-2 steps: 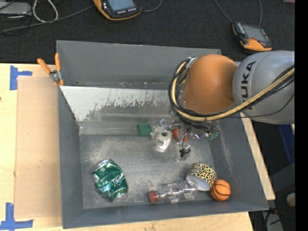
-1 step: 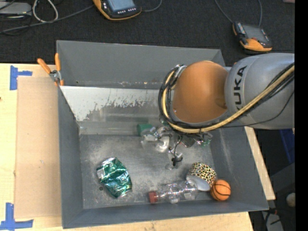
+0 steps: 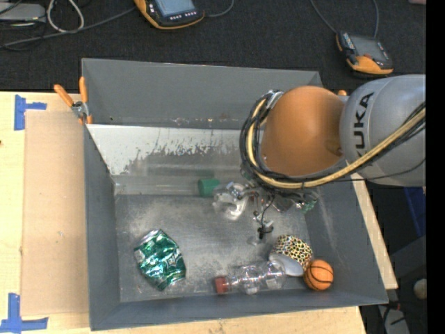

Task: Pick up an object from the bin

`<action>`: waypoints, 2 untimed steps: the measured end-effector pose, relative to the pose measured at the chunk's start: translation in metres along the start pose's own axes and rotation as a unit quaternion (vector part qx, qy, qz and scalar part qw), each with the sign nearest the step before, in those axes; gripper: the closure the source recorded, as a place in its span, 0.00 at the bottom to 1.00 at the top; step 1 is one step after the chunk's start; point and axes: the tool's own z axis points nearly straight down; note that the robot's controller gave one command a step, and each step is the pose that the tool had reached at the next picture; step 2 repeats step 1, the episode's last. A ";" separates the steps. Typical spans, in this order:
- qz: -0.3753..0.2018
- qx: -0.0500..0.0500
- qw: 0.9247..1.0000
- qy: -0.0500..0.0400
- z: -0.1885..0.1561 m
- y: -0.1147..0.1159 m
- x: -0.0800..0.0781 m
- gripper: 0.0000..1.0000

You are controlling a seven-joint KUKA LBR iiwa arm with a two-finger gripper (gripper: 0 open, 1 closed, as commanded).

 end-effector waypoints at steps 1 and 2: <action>-0.090 0.002 0.996 0.000 0.027 -0.025 0.007 0.00; -0.090 0.002 0.996 0.000 0.027 -0.025 0.007 0.00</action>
Offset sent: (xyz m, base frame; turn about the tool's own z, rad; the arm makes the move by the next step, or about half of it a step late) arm -0.0134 -0.0713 0.0660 0.2010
